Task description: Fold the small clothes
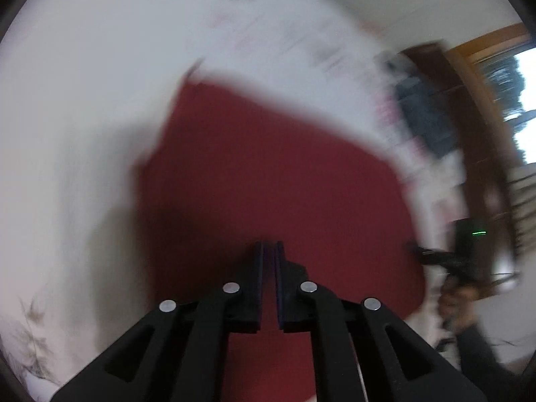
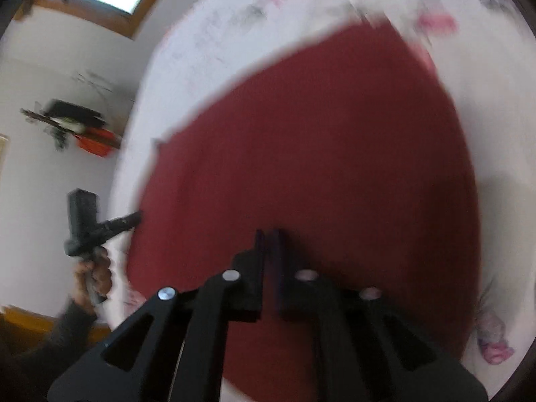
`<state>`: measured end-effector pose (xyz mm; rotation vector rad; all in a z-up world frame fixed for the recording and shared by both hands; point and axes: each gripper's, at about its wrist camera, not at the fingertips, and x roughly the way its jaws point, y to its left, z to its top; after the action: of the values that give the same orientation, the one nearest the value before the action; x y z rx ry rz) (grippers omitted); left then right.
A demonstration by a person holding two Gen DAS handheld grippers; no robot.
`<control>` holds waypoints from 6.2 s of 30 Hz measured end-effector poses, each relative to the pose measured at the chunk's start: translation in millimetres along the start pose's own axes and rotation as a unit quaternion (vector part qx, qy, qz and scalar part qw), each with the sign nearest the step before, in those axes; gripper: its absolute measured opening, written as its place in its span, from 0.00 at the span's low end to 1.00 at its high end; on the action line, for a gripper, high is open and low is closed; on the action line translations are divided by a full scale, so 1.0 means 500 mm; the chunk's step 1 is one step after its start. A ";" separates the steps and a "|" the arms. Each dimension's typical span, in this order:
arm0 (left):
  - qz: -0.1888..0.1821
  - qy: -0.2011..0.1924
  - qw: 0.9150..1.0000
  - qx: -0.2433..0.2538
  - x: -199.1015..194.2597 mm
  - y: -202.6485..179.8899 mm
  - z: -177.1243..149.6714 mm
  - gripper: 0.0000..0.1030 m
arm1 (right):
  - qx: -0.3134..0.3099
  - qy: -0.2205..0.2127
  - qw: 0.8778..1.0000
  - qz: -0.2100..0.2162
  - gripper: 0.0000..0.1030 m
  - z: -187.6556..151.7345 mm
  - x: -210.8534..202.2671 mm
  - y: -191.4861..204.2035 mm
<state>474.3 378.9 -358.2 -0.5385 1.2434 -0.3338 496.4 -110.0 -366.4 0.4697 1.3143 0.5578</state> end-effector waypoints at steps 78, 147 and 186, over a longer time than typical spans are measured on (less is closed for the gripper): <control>-0.251 -0.045 0.942 -0.218 -0.147 0.205 -0.060 0.71 | -0.585 -0.086 0.718 -0.369 0.15 -0.396 0.406 0.693; 0.132 0.105 0.984 0.055 -0.083 -0.528 0.217 0.15 | -0.248 -0.235 0.918 -0.203 0.15 -0.256 -0.097 0.545; 0.295 0.167 0.932 0.127 0.384 -0.800 0.110 0.15 | -0.008 -0.233 0.972 -0.026 0.14 -0.293 -0.160 0.063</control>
<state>603.2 -41.7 -277.7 0.1343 1.5956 -0.0698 336.5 -134.1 -314.4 0.5152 0.8682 0.3825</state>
